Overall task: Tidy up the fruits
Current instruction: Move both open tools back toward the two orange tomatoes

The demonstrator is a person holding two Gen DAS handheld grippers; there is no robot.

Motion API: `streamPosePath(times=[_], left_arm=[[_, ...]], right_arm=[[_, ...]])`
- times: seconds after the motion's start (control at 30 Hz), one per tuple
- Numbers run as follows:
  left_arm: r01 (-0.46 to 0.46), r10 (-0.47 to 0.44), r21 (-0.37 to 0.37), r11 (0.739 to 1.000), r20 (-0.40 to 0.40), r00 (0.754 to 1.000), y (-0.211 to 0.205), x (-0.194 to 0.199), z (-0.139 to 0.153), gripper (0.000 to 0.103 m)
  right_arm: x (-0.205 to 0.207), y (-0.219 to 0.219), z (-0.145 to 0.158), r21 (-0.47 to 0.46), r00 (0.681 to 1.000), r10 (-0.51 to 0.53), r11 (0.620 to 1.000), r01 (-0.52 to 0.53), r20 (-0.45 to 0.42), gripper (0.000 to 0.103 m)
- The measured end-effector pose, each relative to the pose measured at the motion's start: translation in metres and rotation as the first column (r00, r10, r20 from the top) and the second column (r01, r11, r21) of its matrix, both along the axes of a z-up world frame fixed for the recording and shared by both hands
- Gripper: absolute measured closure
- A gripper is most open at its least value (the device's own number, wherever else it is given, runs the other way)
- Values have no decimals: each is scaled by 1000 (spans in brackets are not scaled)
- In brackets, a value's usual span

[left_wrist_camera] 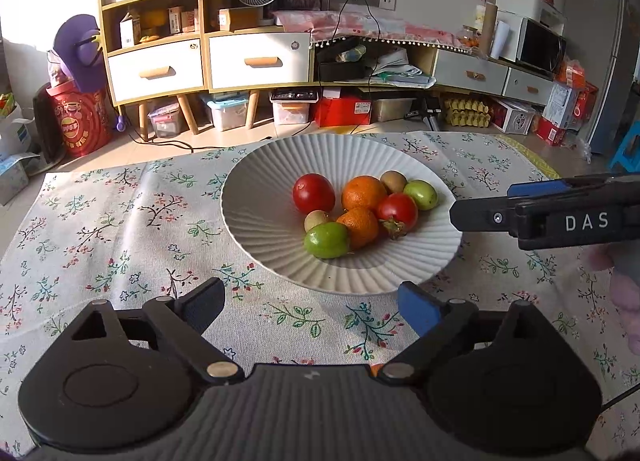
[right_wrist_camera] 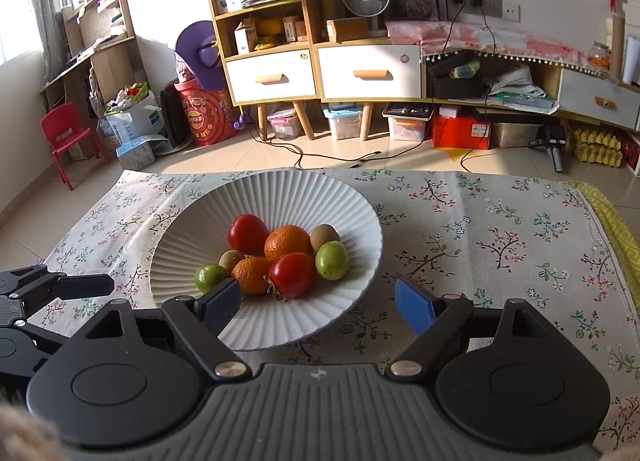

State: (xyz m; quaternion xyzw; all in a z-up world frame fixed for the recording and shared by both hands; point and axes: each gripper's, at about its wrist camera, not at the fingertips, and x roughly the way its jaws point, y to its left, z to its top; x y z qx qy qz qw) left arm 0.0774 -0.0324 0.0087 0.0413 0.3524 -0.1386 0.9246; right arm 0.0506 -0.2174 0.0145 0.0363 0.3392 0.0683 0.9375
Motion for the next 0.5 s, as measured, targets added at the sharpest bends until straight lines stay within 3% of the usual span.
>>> streamPosePath(times=[0.5], left_arm=[[-18, 20, 51, 999, -36, 999, 20, -34, -2, 6]], right_arm=[[-28, 24, -4, -35, 995, 97, 995, -98, -38, 11]])
